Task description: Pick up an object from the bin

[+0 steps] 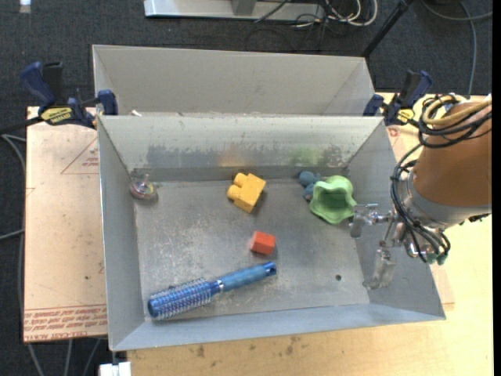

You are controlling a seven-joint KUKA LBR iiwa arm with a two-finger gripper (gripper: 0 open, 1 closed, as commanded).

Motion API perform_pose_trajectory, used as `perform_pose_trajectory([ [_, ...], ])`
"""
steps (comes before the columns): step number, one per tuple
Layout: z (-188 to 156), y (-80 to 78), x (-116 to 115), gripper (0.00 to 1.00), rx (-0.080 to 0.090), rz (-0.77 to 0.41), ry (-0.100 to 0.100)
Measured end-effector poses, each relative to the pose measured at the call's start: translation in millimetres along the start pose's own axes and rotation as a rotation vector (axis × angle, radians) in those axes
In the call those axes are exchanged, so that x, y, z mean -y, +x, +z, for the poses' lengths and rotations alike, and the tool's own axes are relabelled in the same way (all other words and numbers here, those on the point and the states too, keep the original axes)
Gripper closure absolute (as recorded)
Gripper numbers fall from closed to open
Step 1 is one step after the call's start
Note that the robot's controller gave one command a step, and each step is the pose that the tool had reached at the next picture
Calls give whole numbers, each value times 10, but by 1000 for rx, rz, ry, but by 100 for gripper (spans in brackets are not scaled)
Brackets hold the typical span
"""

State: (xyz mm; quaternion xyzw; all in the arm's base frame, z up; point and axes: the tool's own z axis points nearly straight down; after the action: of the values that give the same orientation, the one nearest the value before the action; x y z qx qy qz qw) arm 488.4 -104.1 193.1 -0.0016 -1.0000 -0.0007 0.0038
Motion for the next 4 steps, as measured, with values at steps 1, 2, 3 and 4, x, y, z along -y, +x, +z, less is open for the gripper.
perform_pose_trajectory([
  [1,1264,-820,11,0,10,-57,1],
  [2,900,-1507,163,0,17,-517,6],
  [3,866,-1649,439,0,14,-330,4],
  [4,1190,-1698,144,0,4,-116,0],
])
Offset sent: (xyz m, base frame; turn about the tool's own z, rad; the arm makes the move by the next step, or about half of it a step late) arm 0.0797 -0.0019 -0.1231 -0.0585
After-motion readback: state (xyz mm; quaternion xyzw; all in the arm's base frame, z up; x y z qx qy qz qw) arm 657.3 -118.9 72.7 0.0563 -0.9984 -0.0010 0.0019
